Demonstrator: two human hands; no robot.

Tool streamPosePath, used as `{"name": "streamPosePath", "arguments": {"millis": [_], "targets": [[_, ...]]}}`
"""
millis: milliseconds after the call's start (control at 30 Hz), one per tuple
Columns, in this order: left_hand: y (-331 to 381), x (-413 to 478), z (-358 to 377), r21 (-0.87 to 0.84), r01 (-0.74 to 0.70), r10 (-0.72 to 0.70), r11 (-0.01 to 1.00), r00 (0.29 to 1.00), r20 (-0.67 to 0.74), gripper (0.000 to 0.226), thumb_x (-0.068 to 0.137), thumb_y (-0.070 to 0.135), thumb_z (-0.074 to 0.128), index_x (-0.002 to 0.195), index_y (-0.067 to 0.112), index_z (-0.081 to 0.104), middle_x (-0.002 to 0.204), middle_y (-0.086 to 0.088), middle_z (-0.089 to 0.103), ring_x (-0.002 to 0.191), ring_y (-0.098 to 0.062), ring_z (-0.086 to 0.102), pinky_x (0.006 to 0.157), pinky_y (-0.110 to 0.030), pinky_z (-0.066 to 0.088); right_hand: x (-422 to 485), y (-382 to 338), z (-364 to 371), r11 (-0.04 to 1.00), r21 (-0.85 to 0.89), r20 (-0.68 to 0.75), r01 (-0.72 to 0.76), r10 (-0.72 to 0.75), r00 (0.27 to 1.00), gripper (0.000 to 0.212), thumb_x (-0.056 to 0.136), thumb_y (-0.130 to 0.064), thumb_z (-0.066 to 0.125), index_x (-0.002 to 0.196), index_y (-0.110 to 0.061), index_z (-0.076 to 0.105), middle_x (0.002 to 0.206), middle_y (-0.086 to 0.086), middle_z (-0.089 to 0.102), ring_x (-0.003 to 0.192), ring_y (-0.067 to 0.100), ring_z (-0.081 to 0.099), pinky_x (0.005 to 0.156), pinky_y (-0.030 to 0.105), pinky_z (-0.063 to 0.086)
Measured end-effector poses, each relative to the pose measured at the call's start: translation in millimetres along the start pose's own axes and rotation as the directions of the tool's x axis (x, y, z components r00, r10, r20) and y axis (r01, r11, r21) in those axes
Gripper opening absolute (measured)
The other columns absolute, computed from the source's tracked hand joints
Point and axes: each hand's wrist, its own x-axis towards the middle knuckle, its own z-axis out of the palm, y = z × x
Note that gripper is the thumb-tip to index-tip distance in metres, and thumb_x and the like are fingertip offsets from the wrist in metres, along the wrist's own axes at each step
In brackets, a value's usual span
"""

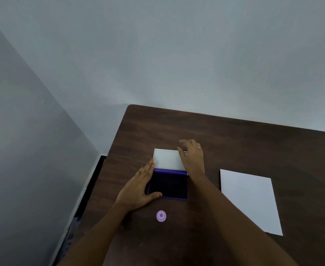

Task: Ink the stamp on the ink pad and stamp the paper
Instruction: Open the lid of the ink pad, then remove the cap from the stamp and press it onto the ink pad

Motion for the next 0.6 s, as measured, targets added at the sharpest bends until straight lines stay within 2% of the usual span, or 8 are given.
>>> {"name": "streamPosePath", "arguments": {"millis": [33,100,200,333,400,467,533,600], "targets": [[0,-1,-2,-0.027,-0.002,0.002,1.0,1.0,-0.018,0.088,0.083,0.057,0.049,0.138,0.03,-0.014,0.149,0.014,-0.009,0.135,0.002,-0.004,0.111,-0.024,0.004,-7,-6,-1,0.997,0.071,-0.024,-0.01,0.012,1.0,0.022,0.089,-0.016,0.052,0.109,-0.011,0.058,0.116,0.01,0.059,0.109,0.021,0.051,0.092,0.03,0.038],[5,-4,-5,-0.095,-0.002,-0.006,0.995,0.997,-0.078,0.078,0.088,0.043,0.051,0.141,0.028,-0.004,0.149,0.014,0.0,0.136,0.001,0.004,0.111,-0.024,0.011,-29,-16,-4,0.987,0.162,0.024,0.014,-0.019,1.0,0.017,0.09,-0.015,0.049,0.102,-0.012,0.06,0.108,0.009,0.062,0.103,0.017,0.053,0.085,0.023,0.036],[12,-9,-6,-0.103,0.033,-0.052,0.994,0.979,-0.196,0.06,0.093,0.027,0.049,0.143,0.018,0.017,0.151,0.006,0.016,0.138,-0.007,0.016,0.112,-0.027,0.014,-69,-23,-5,0.982,0.122,0.187,0.142,-0.163,0.969,0.016,0.09,-0.018,0.05,0.095,-0.009,0.062,0.099,0.011,0.064,0.093,0.017,0.055,0.078,0.024,0.042],[25,-19,-5,-0.049,0.123,-0.132,0.991,0.96,-0.249,0.05,0.094,0.025,0.046,0.14,0.015,0.029,0.151,-0.006,0.028,0.138,-0.015,0.024,0.11,-0.029,0.013,-119,-23,-1,0.97,0.131,0.353,0.204,-0.237,0.905,0.018,0.087,-0.029,0.054,0.098,-0.016,0.061,0.103,0.004,0.061,0.09,0.007,0.05,0.07,0.007,0.035],[33,-24,-4,-0.026,0.119,-0.121,0.993,0.951,-0.283,0.043,0.094,0.023,0.046,0.135,0.014,0.038,0.147,-0.008,0.036,0.135,-0.017,0.031,0.109,-0.029,0.017,-138,-23,1,0.97,0.126,0.405,0.206,-0.24,0.882,0.025,0.084,-0.036,0.057,0.103,-0.02,0.058,0.109,-0.001,0.057,0.097,0.008,0.05,0.074,0.008,0.033],[39,-31,-5,-0.053,0.124,-0.134,0.991,0.941,-0.311,0.036,0.093,0.018,0.048,0.129,0.012,0.046,0.138,-0.01,0.048,0.127,-0.019,0.044,0.106,-0.029,0.027,-152,-23,4,0.969,0.074,0.449,0.238,-0.245,0.859,0.034,0.081,-0.039,0.059,0.11,-0.021,0.055,0.117,-0.001,0.053,0.105,0.011,0.048,0.083,0.015,0.034],[44,-39,-7,-0.107,0.138,-0.167,0.985,0.926,-0.339,0.03,0.091,0.013,0.05,0.121,0.011,0.053,0.127,-0.011,0.057,0.115,-0.018,0.053,0.1,-0.028,0.037,-160,-23,6,0.963,0.02,0.477,0.27,-0.246,0.844,0.033,0.083,-0.031,0.059,0.112,-0.017,0.054,0.123,0.003,0.052,0.11,0.016,0.048,0.088,0.021,0.033],[49,-46,-9,-0.187,0.156,-0.216,0.97,0.906,-0.364,0.022,0.091,0.009,0.05,0.112,0.012,0.057,0.115,-0.01,0.062,0.102,-0.015,0.057,0.09,-0.026,0.044,-164,-25,7,0.972,0.024,0.47,0.233,-0.217,0.856,0.025,0.087,-0.021,0.055,0.111,-0.014,0.054,0.122,0.006,0.052,0.109,0.017,0.048,0.088,0.022,0.036]]}}
